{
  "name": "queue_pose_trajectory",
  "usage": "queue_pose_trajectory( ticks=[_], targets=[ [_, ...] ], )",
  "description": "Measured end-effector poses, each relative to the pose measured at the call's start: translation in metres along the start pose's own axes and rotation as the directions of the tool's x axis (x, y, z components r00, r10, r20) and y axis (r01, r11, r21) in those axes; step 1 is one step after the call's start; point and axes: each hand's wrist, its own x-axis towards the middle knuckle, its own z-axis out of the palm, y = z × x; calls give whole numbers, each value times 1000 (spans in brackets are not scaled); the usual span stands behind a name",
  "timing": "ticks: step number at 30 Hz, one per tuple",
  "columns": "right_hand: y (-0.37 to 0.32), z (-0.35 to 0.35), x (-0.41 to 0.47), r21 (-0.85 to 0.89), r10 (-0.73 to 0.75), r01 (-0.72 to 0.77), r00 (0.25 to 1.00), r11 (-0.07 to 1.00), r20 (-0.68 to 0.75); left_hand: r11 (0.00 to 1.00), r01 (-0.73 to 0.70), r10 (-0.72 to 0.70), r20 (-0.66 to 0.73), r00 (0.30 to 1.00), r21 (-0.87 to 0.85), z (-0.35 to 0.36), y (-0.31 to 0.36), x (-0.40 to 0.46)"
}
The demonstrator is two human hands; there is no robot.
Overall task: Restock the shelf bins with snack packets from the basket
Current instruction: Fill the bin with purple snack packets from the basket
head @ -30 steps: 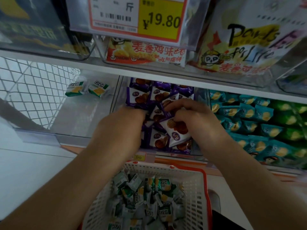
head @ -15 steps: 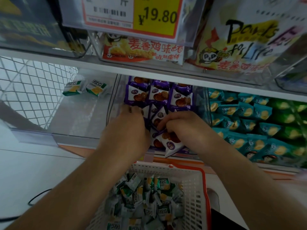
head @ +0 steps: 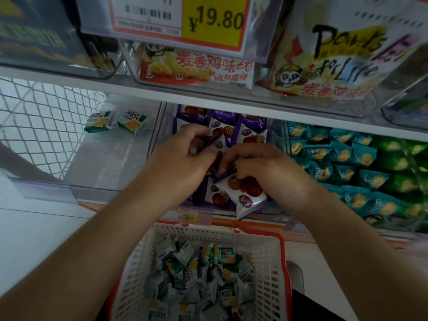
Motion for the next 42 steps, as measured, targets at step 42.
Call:
queue_pose_trajectory(
  ticks=[42],
  targets=[
    [21,34,-6,-695,-315,-60,861,716,-399,664,-193,14,247,969,722,14,1,-43]
  ],
)
